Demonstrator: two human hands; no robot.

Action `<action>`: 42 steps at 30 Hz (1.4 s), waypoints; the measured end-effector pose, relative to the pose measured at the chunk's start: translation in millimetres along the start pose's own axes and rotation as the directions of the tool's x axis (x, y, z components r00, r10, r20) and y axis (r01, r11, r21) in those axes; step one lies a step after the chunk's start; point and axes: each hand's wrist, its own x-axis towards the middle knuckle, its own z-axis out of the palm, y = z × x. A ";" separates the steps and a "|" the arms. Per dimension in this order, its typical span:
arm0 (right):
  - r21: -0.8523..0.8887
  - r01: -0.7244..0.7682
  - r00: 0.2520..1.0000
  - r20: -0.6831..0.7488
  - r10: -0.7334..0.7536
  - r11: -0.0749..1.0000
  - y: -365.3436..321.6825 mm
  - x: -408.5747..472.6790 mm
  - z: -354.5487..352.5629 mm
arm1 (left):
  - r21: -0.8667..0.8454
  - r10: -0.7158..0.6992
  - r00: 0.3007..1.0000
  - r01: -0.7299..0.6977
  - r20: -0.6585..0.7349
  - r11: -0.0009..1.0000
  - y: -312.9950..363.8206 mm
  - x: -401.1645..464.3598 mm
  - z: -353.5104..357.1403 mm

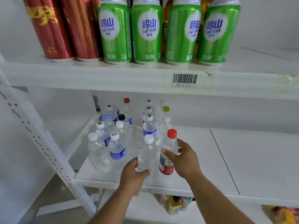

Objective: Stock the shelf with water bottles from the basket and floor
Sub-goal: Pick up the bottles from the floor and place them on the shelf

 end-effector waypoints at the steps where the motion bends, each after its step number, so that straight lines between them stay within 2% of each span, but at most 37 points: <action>1: 0.003 -0.008 1.000 -0.003 0.008 1.000 1.7 6.2 2.1 | -0.001 -0.003 1.000 0.003 0.000 1.000 0.8 7.3 3.6; 18: 0.014 -0.025 0.999 0.042 0.025 1.000 25.1 70.4 22.0 | -0.044 0.029 0.999 -0.027 0.046 0.999 10.3 88.9 29.1; 23: -0.004 0.001 0.999 0.034 -0.001 1.000 29.4 74.4 22.0 | -0.031 0.013 0.997 -0.011 0.074 0.999 9.1 92.1 27.6; 29: -0.041 0.035 0.997 0.066 -0.033 0.999 29.9 69.9 18.0 | -0.008 -0.008 0.999 0.008 0.037 1.000 12.9 84.8 29.2; 34: -0.073 -0.006 0.994 0.109 0.014 0.997 24.4 54.6 11.9 | -0.014 0.010 0.994 -0.008 0.113 1.000 7.9 69.9 25.2; 39: -0.173 -0.083 0.992 0.083 0.099 0.981 9.0 6.7 4.0 | 0.215 0.021 0.985 -0.058 0.172 0.975 -1.2 43.0 15.9; 42: -0.326 -0.151 0.985 0.029 0.170 0.933 11.6 -31.9 10.7 | 0.475 -0.013 0.960 -0.126 0.278 0.871 -2.5 16.9 6.4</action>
